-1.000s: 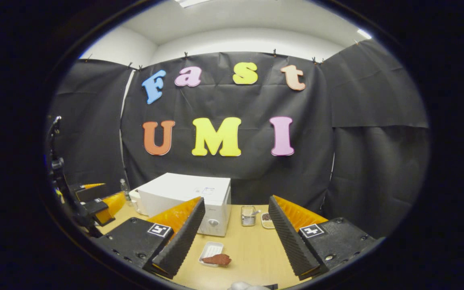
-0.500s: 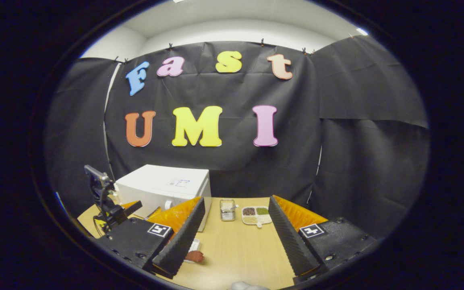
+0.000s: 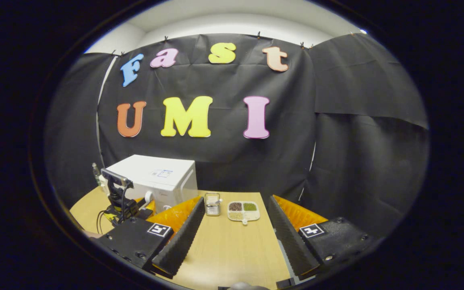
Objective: Open the microwave oven with the left hand, put the food in, and close the microwave oven.
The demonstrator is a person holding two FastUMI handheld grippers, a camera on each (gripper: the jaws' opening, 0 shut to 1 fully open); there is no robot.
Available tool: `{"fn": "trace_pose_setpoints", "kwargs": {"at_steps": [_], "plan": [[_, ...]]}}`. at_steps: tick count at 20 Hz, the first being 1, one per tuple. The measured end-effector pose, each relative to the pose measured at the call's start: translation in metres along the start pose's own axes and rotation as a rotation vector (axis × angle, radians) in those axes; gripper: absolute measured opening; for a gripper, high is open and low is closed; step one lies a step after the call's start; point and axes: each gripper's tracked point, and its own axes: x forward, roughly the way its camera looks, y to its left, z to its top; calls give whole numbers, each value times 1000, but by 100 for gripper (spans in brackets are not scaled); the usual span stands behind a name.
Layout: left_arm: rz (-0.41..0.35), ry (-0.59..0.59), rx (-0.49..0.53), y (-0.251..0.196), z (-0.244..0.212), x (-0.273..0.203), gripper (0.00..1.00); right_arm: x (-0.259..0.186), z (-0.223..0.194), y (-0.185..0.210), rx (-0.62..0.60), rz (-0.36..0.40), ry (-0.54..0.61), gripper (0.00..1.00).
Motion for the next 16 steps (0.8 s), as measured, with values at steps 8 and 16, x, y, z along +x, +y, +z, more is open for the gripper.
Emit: {"fn": "trace_pose_setpoints", "kwargs": {"at_steps": [8,16], "plan": [[7,13,-3,-2,-1,1,17,21,-8,9,11,65,40,100],[-35,44,4,-1,-3,-1,13,22,2,30,-20,114,37,100]]}}
